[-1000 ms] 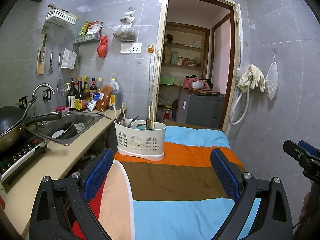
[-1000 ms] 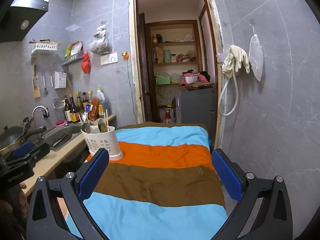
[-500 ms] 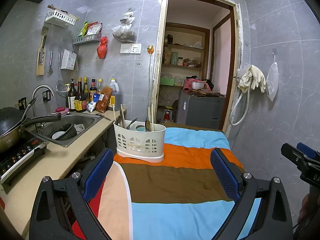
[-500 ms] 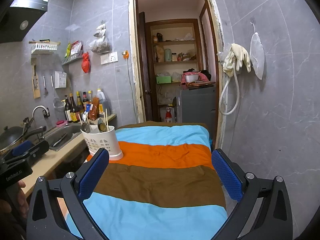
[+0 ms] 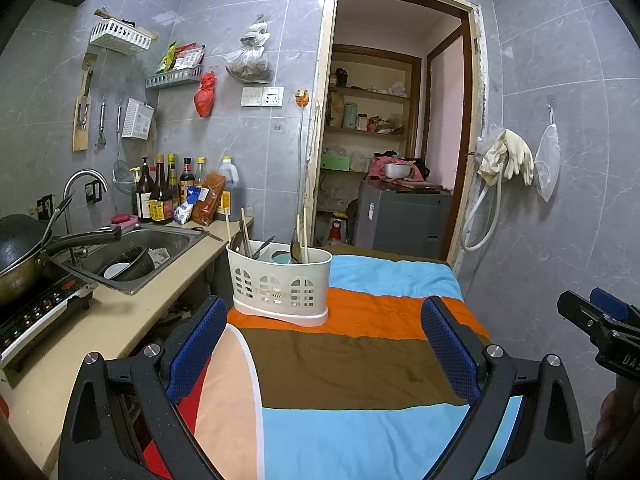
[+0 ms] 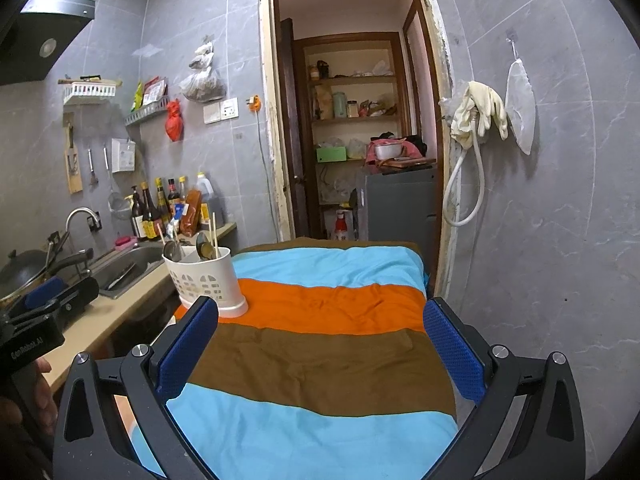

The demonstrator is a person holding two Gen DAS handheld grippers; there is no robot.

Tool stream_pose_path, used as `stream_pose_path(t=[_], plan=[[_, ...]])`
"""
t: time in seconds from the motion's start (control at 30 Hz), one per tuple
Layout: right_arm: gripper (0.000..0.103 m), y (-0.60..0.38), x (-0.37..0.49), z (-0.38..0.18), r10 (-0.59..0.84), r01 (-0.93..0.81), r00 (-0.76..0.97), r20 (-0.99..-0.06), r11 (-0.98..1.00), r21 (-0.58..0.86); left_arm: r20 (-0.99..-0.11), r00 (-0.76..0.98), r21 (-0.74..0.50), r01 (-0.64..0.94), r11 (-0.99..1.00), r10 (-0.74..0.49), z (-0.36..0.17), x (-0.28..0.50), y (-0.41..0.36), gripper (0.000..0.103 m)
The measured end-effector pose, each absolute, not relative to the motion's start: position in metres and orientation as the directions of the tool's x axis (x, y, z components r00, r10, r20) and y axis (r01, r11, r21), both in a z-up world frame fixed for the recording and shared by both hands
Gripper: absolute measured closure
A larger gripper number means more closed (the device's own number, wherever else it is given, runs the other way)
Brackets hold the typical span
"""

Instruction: Organize utensils

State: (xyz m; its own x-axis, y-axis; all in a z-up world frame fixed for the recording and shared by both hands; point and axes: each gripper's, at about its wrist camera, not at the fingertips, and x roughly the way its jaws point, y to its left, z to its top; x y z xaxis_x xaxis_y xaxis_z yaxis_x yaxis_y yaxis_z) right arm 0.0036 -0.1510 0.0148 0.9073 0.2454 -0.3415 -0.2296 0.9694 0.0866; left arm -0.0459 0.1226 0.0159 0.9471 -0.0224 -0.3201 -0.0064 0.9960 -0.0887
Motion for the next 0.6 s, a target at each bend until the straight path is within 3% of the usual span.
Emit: stream_pose_path(t=[0.6], plan=[[0.0,-0.1501,0.0043,0.0151,0.245,-0.229,0.907,-0.343,0.97,0.087,-0.319,0.947,-0.087,-0.004,0.996,-0.024,0.0162,-0.0402,0.1232,0.008]])
